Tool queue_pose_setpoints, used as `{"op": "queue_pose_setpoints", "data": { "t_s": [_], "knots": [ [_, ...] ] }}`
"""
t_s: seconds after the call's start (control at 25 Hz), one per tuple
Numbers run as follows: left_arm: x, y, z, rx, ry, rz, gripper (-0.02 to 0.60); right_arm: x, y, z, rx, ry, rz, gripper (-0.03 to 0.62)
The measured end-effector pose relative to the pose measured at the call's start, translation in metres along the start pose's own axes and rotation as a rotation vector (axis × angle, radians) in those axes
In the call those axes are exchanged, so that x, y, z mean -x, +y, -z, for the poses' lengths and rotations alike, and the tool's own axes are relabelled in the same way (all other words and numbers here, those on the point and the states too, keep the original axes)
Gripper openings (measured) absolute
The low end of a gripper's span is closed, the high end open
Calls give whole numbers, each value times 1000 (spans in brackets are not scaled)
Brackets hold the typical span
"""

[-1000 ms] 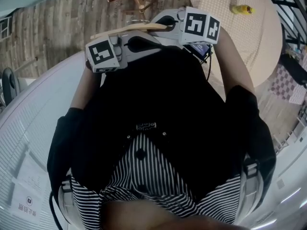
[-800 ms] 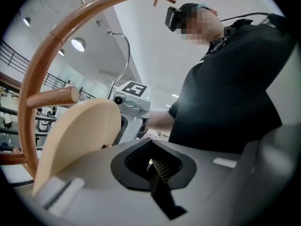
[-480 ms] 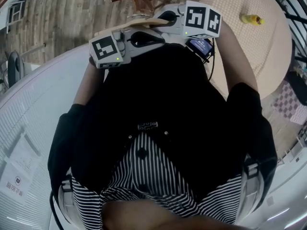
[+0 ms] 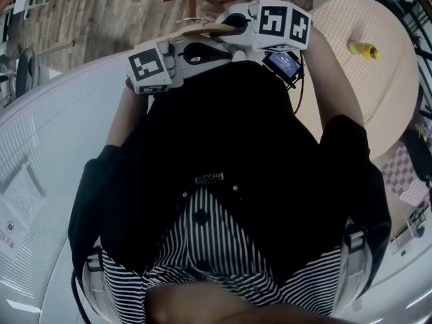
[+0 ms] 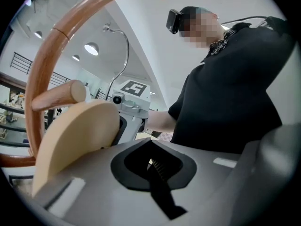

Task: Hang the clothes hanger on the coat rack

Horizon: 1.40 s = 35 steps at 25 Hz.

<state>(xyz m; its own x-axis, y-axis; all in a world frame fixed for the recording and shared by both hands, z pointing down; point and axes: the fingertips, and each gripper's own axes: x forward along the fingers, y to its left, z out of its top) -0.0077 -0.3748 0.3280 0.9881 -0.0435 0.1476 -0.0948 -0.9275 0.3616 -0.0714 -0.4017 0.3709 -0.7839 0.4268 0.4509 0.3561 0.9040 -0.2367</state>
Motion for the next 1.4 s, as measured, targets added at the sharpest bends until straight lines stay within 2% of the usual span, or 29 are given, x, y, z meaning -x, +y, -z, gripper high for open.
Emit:
{"op": "queue_pose_setpoints", "data": {
  "t_s": [0.48, 0.68, 0.92, 1.2, 1.24, 1.28, 1.32, 1.4],
  "knots": [
    [9, 33, 8, 44, 16, -86, 3, -14, -28, 15, -8, 27, -66, 17],
    [6, 40, 21, 48, 62, -92, 3, -24, -36, 20, -21, 40, -64, 17],
    [1, 47, 32, 52, 91, -100, 3, -36, -48, 43, -20, 120, -5, 17],
    [3, 52, 32, 81, 43, -97, 3, -43, -71, 56, -41, 121, 134, 25],
    [5, 51, 29, 86, 22, -89, 3, -44, -73, 56, -46, 123, 140, 34],
    [7, 50, 26, 92, 5, -85, 3, -44, -73, 56, -53, 122, 140, 90],
    [9, 49, 25, 96, -4, -84, 3, -44, -72, 56, -59, 121, 141, 112],
    [11, 47, 24, 98, -3, -88, 3, -43, -70, 56, -64, 123, 153, 134]
  ]
}}
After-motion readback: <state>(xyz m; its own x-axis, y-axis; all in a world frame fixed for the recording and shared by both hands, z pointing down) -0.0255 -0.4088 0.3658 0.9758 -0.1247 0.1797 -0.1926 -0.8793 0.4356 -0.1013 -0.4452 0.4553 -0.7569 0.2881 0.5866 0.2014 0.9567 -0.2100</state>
